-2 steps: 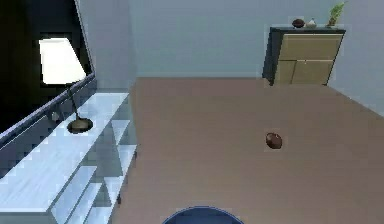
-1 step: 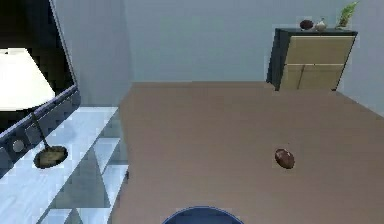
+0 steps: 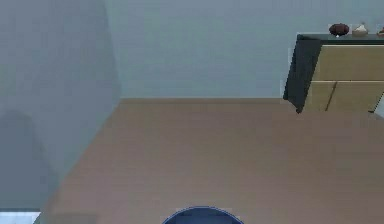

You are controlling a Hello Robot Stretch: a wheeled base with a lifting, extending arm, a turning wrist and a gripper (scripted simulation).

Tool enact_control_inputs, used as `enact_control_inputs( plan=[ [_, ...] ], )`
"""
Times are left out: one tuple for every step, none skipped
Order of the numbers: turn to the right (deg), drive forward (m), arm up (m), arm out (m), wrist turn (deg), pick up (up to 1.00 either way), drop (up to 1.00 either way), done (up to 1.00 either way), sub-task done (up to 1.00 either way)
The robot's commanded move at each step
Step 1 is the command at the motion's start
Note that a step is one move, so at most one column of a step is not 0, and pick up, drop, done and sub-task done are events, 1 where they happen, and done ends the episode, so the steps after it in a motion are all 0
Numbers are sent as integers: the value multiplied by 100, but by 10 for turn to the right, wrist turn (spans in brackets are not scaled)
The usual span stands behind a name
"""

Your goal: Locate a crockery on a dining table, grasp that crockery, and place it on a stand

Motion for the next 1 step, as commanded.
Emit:
enact_control_inputs(
  plan=[
    [450,0,0,0,0,0,0,0,0]
  ],
)
